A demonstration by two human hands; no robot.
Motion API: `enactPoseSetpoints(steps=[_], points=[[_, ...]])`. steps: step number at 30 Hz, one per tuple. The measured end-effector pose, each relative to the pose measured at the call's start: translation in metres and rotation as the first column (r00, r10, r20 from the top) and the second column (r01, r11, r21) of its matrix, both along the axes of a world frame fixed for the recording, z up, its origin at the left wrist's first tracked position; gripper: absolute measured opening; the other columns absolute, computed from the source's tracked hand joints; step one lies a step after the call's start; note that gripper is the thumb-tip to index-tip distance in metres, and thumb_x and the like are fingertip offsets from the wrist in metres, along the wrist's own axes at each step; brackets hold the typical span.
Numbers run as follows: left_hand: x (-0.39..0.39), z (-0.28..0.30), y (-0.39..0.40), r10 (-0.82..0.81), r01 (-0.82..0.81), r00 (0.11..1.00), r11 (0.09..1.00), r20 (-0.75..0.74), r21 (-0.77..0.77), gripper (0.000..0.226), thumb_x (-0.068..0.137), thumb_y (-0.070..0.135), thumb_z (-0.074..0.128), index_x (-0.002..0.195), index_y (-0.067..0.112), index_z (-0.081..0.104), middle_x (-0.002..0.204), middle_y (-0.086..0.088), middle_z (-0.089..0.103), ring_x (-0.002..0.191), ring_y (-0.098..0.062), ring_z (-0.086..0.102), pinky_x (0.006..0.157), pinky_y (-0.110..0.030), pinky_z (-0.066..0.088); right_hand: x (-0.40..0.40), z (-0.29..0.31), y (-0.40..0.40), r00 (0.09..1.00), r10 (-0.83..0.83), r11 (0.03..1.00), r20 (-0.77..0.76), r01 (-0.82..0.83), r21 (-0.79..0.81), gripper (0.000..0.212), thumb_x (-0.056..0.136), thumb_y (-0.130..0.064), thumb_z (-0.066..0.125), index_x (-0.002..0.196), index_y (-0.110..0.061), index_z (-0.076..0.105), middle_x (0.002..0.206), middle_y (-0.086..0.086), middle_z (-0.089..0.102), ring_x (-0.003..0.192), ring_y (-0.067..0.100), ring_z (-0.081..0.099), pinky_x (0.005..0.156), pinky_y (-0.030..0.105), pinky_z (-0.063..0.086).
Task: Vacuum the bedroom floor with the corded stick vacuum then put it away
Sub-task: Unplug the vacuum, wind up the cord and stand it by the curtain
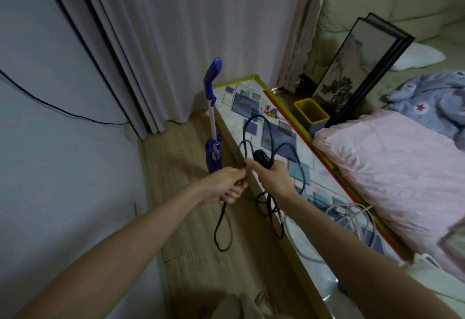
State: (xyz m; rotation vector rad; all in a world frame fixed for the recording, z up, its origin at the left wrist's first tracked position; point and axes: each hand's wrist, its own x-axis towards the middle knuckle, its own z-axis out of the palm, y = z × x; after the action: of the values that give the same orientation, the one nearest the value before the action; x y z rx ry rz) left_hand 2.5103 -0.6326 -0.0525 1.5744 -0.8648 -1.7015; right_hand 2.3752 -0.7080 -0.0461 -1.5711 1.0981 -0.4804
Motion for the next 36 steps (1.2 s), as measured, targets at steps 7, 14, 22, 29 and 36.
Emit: enactPoseSetpoints(steps=[7, 14, 22, 29, 36], points=[[0.001, 0.004, 0.011, -0.09, 0.101, 0.988, 0.991, 0.124, -0.086, 0.042, 0.105, 0.036, 0.029, 0.075, 0.012, 0.045, 0.05, 0.006, 0.029, 0.041, -0.008, 0.023, 0.04, -0.018, 0.023, 0.012, 0.01, -0.001, 0.997, 0.062, 0.991, 0.051, -0.067, 0.116, 0.03, 0.09, -0.019, 0.068, 0.077, 0.008, 0.07, 0.035, -0.006, 0.048, 0.03, 0.003, 0.04, 0.038, 0.016, 0.032], [0.004, -0.029, 0.06, -0.309, 0.336, 0.664, 0.937, 0.681, 0.098, 0.029, 0.104, 0.035, 0.035, 0.121, 0.014, 0.047, 0.091, -0.004, 0.063, 0.08, -0.015, 0.063, 0.079, -0.037, 0.052, -0.001, -0.018, -0.062, 0.946, -0.249, 0.958, -0.208, 0.272, 0.091, 0.041, 0.092, -0.025, 0.065, 0.094, 0.015, 0.066, 0.051, 0.008, 0.035, 0.04, 0.019, 0.031, 0.041, 0.026, 0.028], [0.028, 0.002, 0.049, -0.305, 0.461, -0.212, 0.806, 0.928, 0.371, 0.036, 0.104, 0.035, 0.034, 0.118, 0.012, 0.059, 0.107, -0.006, 0.067, 0.094, -0.021, 0.065, 0.065, -0.029, 0.04, -0.023, -0.018, -0.062, 0.932, 0.024, 0.924, -0.362, 0.118, 0.365, 0.049, 0.103, -0.041, 0.037, 0.071, -0.006, 0.047, 0.053, 0.003, 0.033, 0.042, 0.014, 0.026, 0.043, 0.024, 0.02], [0.016, 0.025, 0.021, -0.31, 0.67, 0.216, 0.736, 0.926, 0.091, 0.023, 0.099, 0.034, 0.05, 0.095, 0.016, 0.065, 0.075, 0.013, 0.052, 0.07, -0.005, 0.05, 0.067, -0.026, 0.041, -0.008, -0.008, -0.023, 0.959, 0.194, 0.978, -0.208, -0.172, 0.119, 0.044, 0.102, -0.028, 0.046, 0.064, -0.009, 0.058, 0.055, 0.004, 0.06, 0.038, 0.009, 0.05, 0.046, 0.021, 0.039], [0.017, 0.037, 0.015, -0.329, 0.648, 0.435, 0.76, 0.838, -0.038, 0.023, 0.099, 0.038, 0.044, 0.092, 0.027, 0.063, 0.089, 0.011, 0.065, 0.082, -0.01, 0.064, 0.078, -0.037, 0.052, -0.006, -0.003, 0.009, 0.969, 0.229, 0.957, -0.089, -0.208, 0.203, 0.038, 0.101, -0.034, 0.047, 0.081, -0.006, 0.062, 0.069, 0.008, 0.059, 0.052, 0.013, 0.051, 0.058, 0.026, 0.041]])
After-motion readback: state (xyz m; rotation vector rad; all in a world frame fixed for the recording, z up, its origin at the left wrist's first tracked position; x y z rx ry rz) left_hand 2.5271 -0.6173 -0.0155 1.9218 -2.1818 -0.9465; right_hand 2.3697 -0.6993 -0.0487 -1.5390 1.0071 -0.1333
